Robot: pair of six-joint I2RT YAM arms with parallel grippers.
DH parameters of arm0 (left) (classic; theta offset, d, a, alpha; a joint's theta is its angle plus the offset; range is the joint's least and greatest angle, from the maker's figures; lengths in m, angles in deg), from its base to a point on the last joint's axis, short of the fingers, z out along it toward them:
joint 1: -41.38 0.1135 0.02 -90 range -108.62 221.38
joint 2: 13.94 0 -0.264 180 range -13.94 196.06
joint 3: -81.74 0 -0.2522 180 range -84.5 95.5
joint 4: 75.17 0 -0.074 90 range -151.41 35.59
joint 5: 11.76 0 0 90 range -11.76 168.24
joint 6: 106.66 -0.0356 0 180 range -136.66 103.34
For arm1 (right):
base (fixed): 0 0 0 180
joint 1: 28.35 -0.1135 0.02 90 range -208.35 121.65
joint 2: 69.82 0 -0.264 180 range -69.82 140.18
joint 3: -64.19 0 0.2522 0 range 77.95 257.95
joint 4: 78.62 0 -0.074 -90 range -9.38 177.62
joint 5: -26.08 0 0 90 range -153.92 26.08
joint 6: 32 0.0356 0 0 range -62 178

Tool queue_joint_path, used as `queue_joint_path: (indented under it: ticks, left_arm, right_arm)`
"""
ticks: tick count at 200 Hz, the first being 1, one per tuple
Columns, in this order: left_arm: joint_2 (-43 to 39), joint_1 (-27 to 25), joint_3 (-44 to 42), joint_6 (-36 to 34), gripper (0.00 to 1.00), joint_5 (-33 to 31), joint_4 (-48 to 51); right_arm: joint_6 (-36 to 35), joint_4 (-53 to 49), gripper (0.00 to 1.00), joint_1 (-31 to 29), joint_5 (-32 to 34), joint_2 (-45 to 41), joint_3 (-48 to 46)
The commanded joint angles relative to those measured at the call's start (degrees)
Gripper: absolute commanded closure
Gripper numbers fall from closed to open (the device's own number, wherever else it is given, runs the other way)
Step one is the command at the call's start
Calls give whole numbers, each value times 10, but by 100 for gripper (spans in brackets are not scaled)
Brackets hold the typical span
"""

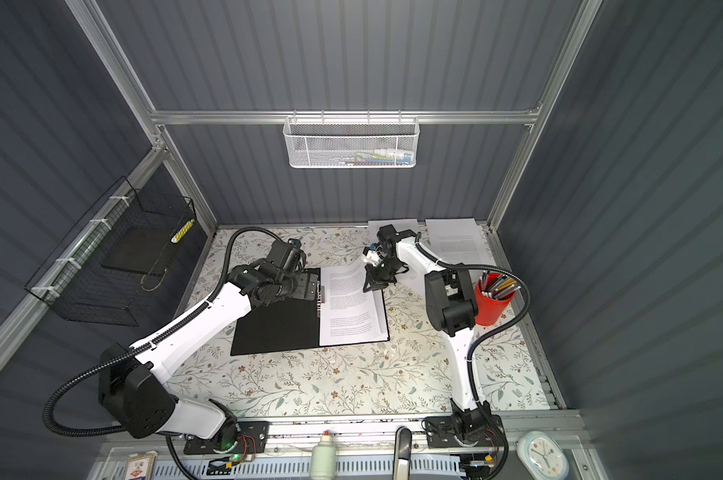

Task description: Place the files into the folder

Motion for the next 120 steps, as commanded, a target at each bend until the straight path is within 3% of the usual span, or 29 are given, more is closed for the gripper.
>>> queue_joint_path:
  ticks: [1,26,54,80,120]
  left_arm:
    - [11,4,-6,11,0,16,6]
    - [14,4,-7,13,0,19,7]
    - [14,5,-11,15,0,21,7]
    - [24,6,-8,21,0,23,10]
    - [69,10,35,65,0,17,25]
  right_arm:
    - [4,-2,74,-3,-1,4,12]
    - [18,0,62,-4,7,6,15]
    - [38,-7,40,-4,34,2,19]
    - [65,-7,29,-4,61,-9,16]
    - [95,-13,8,-4,163,-22,17]
